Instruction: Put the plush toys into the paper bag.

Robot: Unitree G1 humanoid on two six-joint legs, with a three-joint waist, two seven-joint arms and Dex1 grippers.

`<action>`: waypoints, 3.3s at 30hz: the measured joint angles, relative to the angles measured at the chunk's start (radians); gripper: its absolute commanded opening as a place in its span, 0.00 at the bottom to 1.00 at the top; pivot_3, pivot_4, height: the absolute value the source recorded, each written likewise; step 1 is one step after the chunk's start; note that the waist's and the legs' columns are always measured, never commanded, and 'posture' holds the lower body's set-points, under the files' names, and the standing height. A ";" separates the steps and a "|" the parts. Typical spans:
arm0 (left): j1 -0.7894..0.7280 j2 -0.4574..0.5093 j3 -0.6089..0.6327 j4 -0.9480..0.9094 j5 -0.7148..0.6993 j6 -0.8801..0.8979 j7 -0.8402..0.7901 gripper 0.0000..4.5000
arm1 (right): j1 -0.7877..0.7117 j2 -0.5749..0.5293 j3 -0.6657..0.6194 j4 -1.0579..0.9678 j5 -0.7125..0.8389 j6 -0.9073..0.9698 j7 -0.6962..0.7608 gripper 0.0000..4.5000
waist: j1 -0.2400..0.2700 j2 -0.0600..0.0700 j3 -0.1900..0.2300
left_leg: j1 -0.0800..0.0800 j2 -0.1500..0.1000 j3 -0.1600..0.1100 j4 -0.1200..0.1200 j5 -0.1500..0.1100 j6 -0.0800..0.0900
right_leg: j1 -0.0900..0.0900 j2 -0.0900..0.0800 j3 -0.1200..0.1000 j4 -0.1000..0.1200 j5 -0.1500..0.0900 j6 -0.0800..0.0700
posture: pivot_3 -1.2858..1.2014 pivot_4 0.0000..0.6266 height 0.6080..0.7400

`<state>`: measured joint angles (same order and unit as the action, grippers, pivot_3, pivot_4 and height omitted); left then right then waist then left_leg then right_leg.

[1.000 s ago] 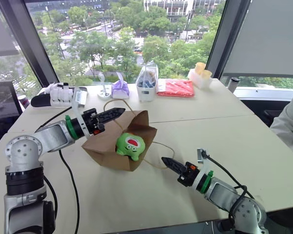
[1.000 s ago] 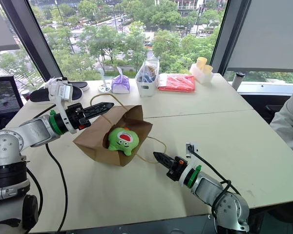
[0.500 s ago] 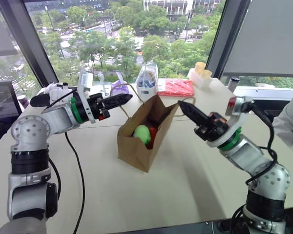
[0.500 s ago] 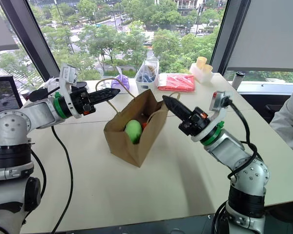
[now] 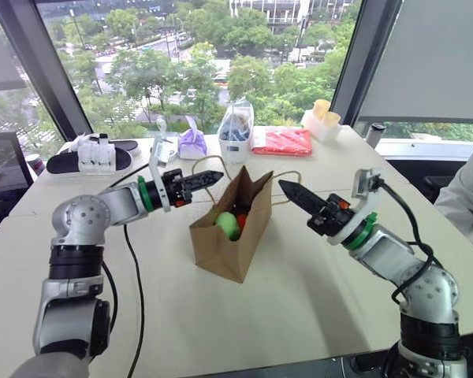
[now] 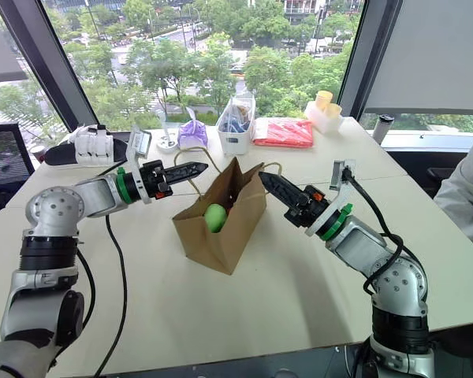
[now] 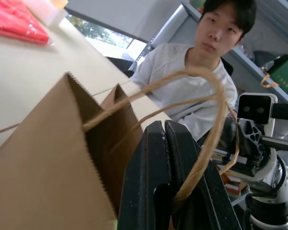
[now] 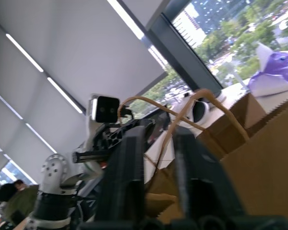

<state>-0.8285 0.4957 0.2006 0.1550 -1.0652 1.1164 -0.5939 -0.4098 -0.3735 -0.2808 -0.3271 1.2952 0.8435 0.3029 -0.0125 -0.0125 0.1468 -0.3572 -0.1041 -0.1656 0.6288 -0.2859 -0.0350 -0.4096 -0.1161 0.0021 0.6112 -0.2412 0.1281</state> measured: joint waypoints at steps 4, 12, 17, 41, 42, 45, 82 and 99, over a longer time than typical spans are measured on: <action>0.008 -0.007 0.004 -0.025 0.013 -0.031 -0.042 0.31 | -0.004 0.000 0.002 0.000 -0.017 -0.020 0.001 0.99 | 0.001 0.000 0.000 | 0.000 0.000 0.000 0.000 0.000 0.000 | 0.000 0.000 0.000 0.000 0.000 0.000 | 0.52 0.24 1.00; 0.017 -0.006 0.046 -0.037 0.010 -0.024 -0.036 0.99 | -0.006 -0.046 0.009 -0.033 0.035 0.016 0.026 1.00 | 0.001 0.000 0.000 | 0.000 0.000 0.000 0.000 0.000 0.001 | 0.000 0.000 0.000 0.000 0.000 0.000 | 0.52 0.24 1.00; 0.135 0.064 0.117 -0.094 0.006 -0.023 -0.028 0.99 | 0.198 -0.149 0.027 -0.144 0.086 0.078 0.094 1.00 | 0.000 0.000 0.000 | 0.000 0.000 0.000 -0.002 -0.001 0.002 | 0.000 0.000 0.000 -0.001 0.000 0.000 | 0.52 0.24 1.00; 0.645 0.109 0.166 -0.715 -0.299 -0.003 0.340 1.00 | 0.080 -0.083 0.278 0.010 -0.232 0.038 0.295 0.03 | 0.024 0.000 0.000 | 0.001 0.000 0.000 0.000 -0.003 0.005 | 0.002 -0.001 0.000 -0.002 -0.001 -0.001 | 0.52 0.24 1.00; 0.644 0.105 0.151 -0.717 -0.296 -0.011 0.340 1.00 | 0.074 -0.077 0.283 0.010 -0.232 0.043 0.297 0.03 | 0.025 0.000 0.000 | 0.001 0.000 0.000 0.000 -0.003 0.005 | 0.002 -0.001 0.000 -0.002 -0.001 -0.001 | 0.52 0.24 1.00; 0.627 0.101 0.082 -0.717 -0.250 -0.042 0.334 1.00 | 0.057 -0.062 0.310 0.011 -0.239 0.049 0.303 0.03 | 0.026 0.000 0.000 | 0.001 0.000 0.000 0.000 -0.003 0.005 | 0.002 -0.001 0.000 -0.002 -0.001 -0.001 | 0.52 0.24 1.00; 0.522 0.205 -0.117 -0.605 0.096 -0.197 0.005 1.00 | 0.018 0.003 0.332 0.089 -0.450 0.041 0.342 0.03 | 0.023 0.001 0.001 | 0.000 0.000 0.000 -0.003 -0.003 0.005 | 0.001 0.000 0.000 -0.004 -0.001 -0.001 | 0.52 0.24 1.00; 0.501 0.117 -0.241 -0.643 0.285 -0.209 0.070 0.80 | -0.004 0.042 0.350 0.094 -0.488 0.041 0.360 0.00 | 0.024 0.001 0.001 | 0.001 0.000 0.000 -0.003 -0.003 0.005 | 0.001 0.000 0.000 -0.004 -0.001 -0.001 | 0.52 0.24 1.00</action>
<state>-0.3279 0.6124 -0.0401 -0.4878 -0.7797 0.9077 -0.5241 -0.4139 -0.3315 0.0691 -0.2329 0.8076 0.8849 0.6631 0.0111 -0.0114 0.1480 -0.3566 -0.1038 -0.1657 0.6262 -0.2892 -0.0298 -0.4081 -0.1163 0.0016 0.6073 -0.2419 0.1274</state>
